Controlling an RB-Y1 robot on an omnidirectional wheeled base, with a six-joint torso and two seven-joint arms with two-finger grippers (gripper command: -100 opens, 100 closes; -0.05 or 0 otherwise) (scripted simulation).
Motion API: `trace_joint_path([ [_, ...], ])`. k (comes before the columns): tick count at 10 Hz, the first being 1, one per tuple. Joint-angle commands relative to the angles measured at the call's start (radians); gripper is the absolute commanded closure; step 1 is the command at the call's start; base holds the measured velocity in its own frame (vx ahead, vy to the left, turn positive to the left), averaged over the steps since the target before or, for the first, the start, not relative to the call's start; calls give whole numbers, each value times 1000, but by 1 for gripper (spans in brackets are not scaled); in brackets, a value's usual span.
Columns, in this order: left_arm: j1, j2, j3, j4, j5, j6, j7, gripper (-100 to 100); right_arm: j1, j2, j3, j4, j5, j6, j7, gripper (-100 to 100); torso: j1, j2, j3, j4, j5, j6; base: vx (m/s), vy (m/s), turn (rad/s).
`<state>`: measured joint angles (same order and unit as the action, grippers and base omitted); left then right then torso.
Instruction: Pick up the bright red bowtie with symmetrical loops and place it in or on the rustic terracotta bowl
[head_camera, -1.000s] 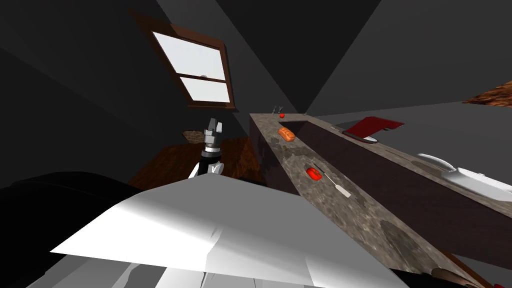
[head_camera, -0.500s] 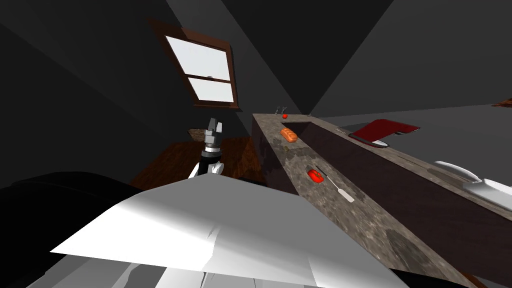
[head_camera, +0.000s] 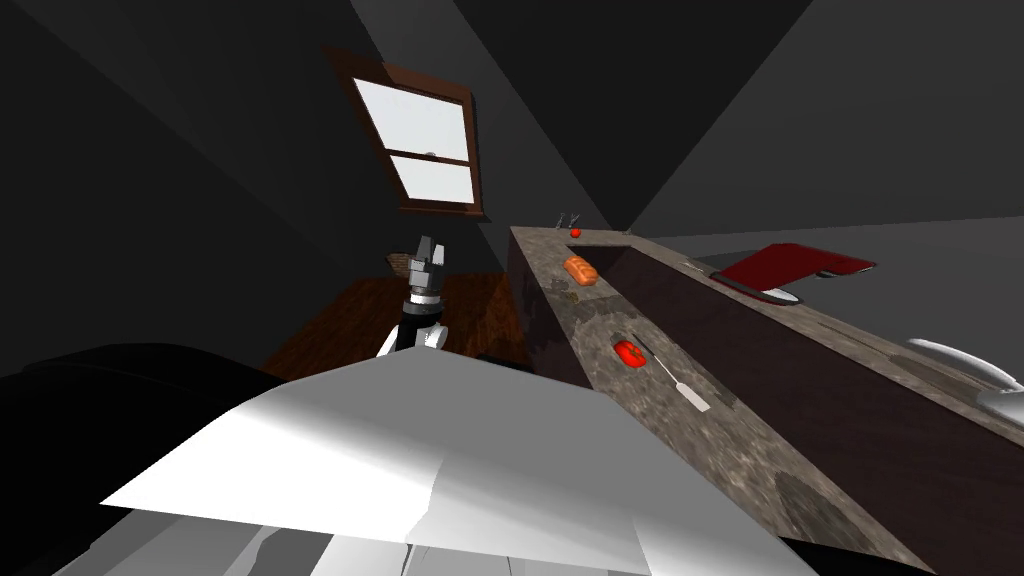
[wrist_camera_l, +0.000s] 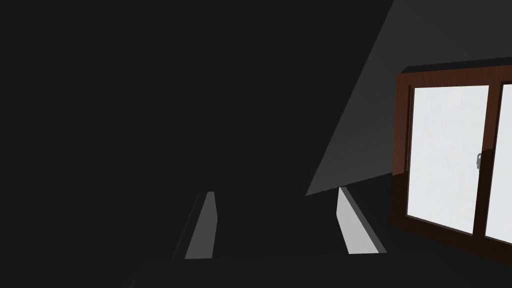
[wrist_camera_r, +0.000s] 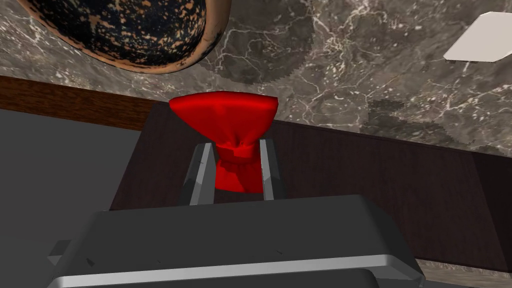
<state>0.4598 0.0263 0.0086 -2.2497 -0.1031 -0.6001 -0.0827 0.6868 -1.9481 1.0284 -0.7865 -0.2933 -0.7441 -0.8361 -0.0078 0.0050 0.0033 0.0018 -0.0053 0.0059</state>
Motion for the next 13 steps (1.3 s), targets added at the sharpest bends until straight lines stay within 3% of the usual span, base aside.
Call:
trace_joint_path([
  [1,0,0,0,0,0,0,0,0,0,-2,22,-9,1,-7,-37,100,0,0,0,0,0,0,-55,-67,97],
  [7,0,0,0,0,0,0,0,0,-1,-9,116,-52,-3,-42,-173,100,0,2,1,0,0,3,-68,-66,100],
  [8,0,0,0,0,0,0,0,0,-1,-9,116,-52,-3,-42,-173,100,1,2,1,0,0,4,-48,-38,17],
  [13,0,0,0,0,0,0,0,0,-7,-5,188,-86,0,-70,-273,100,1,2,1,0,0,4,-61,-48,66],
])
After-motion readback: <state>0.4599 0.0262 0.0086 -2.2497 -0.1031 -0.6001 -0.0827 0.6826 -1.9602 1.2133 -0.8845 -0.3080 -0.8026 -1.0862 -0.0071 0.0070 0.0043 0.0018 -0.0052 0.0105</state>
